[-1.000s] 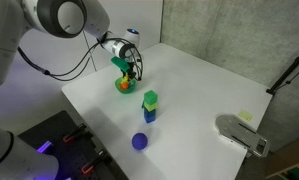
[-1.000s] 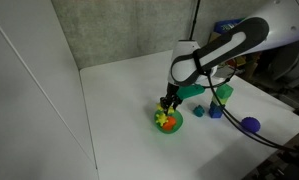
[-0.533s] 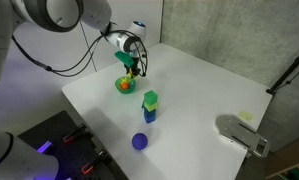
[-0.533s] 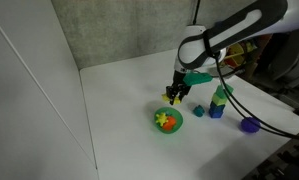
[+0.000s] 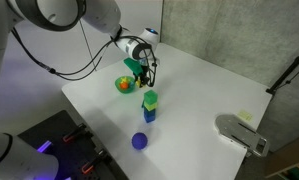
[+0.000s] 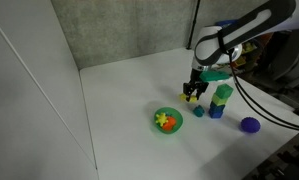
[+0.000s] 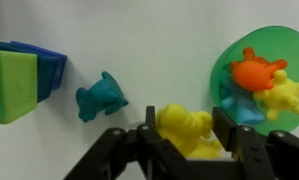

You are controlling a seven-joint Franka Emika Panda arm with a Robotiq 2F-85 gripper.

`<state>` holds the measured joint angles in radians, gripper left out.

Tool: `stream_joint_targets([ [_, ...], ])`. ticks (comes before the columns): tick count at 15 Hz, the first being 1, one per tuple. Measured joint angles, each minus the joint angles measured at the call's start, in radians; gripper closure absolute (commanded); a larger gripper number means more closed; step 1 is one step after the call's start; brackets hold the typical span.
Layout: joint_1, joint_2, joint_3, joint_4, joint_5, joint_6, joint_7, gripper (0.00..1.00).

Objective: Remove the yellow duck from the green bowl and put it on the table

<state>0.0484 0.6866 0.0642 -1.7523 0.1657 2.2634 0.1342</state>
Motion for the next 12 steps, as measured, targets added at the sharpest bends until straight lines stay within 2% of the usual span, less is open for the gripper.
stream_joint_targets([
  [1,-0.009,-0.009,-0.002,-0.011,0.000,0.000,0.000,0.01],
  [2,-0.017,-0.019,-0.004,-0.021,0.001,-0.001,0.000,0.00],
  [12,-0.035,-0.215,-0.011,-0.137,0.006,-0.067,-0.002,0.00],
])
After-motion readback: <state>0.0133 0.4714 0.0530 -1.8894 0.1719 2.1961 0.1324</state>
